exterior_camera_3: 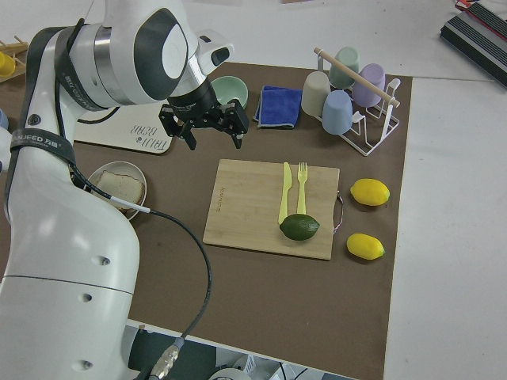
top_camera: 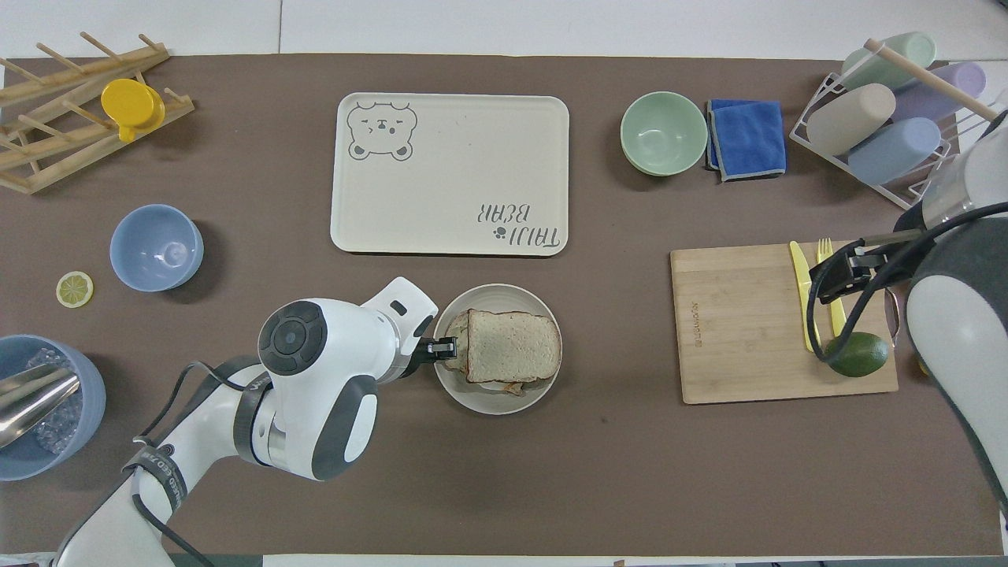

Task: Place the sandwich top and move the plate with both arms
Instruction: 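Grasp the rim of the white plate with the left gripper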

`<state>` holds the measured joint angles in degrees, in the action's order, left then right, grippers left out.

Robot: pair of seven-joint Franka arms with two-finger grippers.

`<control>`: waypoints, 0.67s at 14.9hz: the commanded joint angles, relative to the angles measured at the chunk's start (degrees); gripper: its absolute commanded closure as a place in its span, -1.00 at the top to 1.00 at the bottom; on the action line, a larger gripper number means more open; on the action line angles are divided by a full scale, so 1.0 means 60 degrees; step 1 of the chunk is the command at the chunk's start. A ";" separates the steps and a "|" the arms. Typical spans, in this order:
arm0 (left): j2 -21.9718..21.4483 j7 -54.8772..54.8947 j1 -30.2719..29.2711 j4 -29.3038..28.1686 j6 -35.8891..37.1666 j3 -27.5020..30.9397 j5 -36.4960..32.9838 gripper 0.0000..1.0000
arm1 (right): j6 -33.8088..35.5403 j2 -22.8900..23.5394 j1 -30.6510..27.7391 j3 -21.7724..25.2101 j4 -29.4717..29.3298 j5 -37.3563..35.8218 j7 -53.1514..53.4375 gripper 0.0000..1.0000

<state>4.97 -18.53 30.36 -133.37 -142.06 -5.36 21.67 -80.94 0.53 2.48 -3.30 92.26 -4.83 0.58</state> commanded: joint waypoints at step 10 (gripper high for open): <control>0.0139 -0.0090 0.0184 -0.0067 -0.0318 0.0146 0.0196 -1.00 | 0.0308 -0.0191 -0.0179 0.0051 0.0093 0.0307 -0.0213 1.00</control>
<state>5.21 -18.86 31.05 -133.17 -143.15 -5.18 22.17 -79.28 0.37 2.29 -2.53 92.11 -4.76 0.58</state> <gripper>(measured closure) 0.965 0.000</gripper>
